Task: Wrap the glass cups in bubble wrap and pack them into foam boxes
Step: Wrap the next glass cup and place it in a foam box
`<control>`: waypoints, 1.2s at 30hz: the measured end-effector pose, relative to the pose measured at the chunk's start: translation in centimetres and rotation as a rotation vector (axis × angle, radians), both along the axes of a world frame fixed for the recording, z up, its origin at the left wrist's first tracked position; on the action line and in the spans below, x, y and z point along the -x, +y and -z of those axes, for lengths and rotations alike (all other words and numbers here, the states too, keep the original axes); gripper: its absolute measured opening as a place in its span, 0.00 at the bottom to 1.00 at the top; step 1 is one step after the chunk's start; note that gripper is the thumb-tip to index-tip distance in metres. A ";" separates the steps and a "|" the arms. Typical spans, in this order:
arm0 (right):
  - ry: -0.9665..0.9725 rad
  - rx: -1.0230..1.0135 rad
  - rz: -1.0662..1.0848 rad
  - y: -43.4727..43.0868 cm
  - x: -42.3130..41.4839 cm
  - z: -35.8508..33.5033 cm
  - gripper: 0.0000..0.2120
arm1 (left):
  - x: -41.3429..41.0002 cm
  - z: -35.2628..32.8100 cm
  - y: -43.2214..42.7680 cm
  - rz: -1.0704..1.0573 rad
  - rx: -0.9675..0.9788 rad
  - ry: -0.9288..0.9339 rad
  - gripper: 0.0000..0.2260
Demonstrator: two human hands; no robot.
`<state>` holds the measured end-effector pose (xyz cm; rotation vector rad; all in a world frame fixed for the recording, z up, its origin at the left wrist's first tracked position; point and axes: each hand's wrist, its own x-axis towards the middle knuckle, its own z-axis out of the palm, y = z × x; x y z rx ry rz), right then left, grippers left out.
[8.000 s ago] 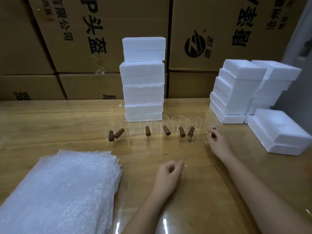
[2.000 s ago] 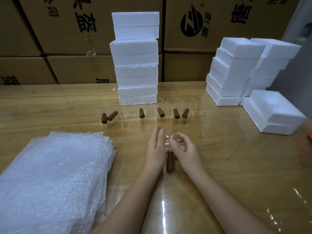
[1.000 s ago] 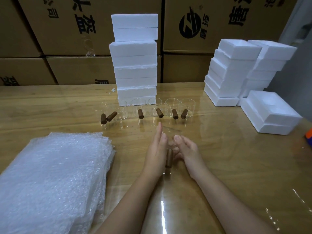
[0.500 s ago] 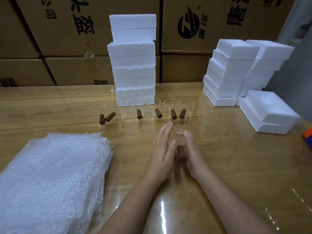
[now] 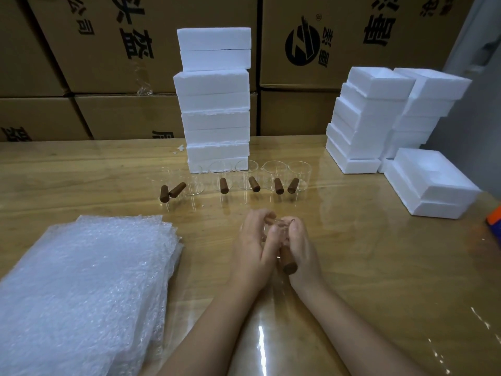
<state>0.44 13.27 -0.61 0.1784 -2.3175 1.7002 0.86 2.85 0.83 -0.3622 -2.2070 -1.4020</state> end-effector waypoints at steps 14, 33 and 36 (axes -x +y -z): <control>0.573 -0.469 0.003 0.1 -0.8 -2.0 0.19 | 0.6 -2.0 -1.9 0.383 -0.694 -1.019 0.22; -0.050 0.113 0.101 -2.0 0.0 -1.4 0.21 | -0.2 0.2 0.5 -0.091 -0.268 -0.380 0.32; -0.285 0.299 0.000 -1.8 0.4 -2.0 0.26 | -0.4 0.1 0.0 -0.169 -0.064 -0.302 0.25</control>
